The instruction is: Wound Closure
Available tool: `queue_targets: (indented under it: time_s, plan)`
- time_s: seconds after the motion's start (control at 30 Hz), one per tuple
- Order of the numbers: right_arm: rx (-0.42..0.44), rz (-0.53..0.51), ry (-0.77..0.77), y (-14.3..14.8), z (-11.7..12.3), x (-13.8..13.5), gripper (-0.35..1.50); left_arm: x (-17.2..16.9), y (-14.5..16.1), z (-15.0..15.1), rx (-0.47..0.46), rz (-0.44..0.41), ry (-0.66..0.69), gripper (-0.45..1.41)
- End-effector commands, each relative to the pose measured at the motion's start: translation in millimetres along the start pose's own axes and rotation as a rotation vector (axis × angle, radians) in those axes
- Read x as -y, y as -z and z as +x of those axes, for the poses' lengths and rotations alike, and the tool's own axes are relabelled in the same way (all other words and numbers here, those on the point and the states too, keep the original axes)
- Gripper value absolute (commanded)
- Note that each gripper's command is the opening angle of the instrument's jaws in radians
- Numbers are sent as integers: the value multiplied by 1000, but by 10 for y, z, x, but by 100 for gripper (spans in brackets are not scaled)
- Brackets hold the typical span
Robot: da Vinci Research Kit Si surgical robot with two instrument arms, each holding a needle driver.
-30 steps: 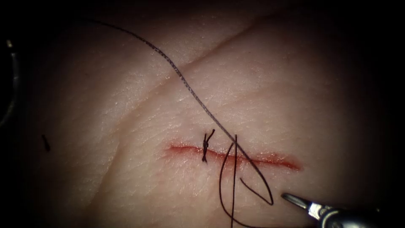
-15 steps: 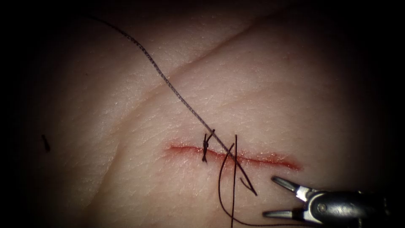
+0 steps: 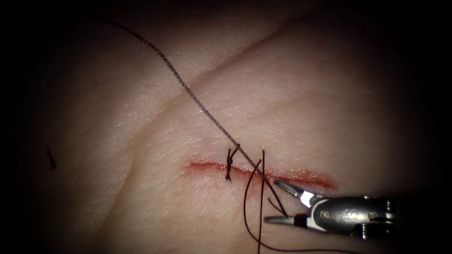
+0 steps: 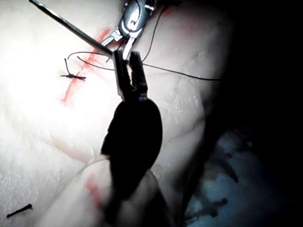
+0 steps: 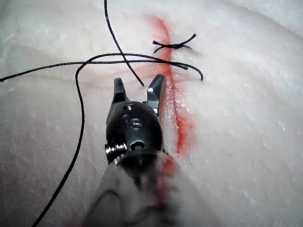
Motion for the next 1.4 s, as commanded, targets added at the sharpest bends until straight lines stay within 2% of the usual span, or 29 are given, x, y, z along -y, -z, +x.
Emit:
queue_targets:
  time_s: [0.03, 0.4, 0.57, 0.7, 0.93, 1.2, 1.3, 1.4]
  plan:
    - [2, 16, 2, 3, -5, 9, -35, -4, -3, -7, 1, -1, 2, -45]
    - [-18, 74, 6, 12, 11, 18, -35, -5, -16, -14, -6, -1, 1, -45]
    - [-27, 94, 15, 30, 15, 25, -35, -4, -12, -14, -6, -4, 1, -45]
    - [-31, 123, 23, 48, 25, 42, -35, -3, -12, -14, -6, -4, 1, -45]
    - [-28, 194, 42, 72, 67, 95, -35, -5, -16, -26, -11, 2, -5, -45]
    - [-7, 316, 88, 92, 136, 175, -35, -6, -19, -35, -5, -1, -17, -45]
    - [-27, 377, 103, 98, 163, 204, -35, -6, -19, -35, -5, 0, -17, -45]
    - [-44, 387, 128, 99, 185, 217, -35, -7, -19, -35, -5, 0, -17, -45]
